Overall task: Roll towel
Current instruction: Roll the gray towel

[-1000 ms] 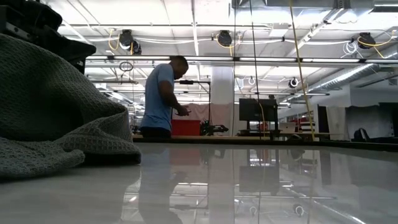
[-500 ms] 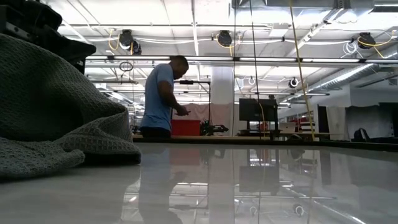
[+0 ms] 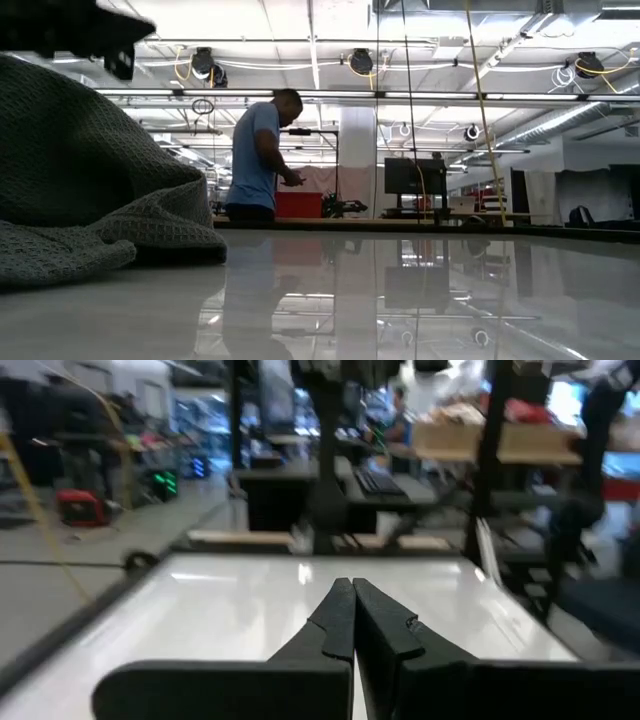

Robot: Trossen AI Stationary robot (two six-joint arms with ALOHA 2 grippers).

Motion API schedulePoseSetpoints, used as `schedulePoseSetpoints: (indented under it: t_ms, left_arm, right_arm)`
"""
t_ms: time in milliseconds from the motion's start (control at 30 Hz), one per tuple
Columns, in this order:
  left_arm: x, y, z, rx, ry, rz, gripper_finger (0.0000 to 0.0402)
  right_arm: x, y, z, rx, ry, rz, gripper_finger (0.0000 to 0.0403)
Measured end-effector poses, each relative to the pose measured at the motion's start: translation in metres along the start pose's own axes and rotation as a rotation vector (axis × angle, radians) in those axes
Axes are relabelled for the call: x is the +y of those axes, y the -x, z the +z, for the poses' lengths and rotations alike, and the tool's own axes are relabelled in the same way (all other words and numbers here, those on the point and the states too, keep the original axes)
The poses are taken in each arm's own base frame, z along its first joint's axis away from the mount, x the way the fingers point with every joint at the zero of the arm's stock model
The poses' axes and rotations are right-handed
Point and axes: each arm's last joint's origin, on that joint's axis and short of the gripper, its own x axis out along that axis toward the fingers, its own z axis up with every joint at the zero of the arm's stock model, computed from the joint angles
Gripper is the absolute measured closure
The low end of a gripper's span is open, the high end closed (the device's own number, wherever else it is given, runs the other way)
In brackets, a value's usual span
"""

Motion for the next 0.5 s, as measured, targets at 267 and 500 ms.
schedulePoseSetpoints:
  t_ms: [267,500]
  left_arm:
    - [0.001,-0.011,0.095,0.016,0.001,0.111,0.0399]
    - [0.001,-0.040,0.166,-0.038,0.007,0.173,0.0399]
  right_arm:
    - [-0.014,-0.004,-0.004,0.065,0.002,-0.050,0.0403]
    - [-0.030,-0.004,-0.001,0.056,0.105,-0.185,0.0403]
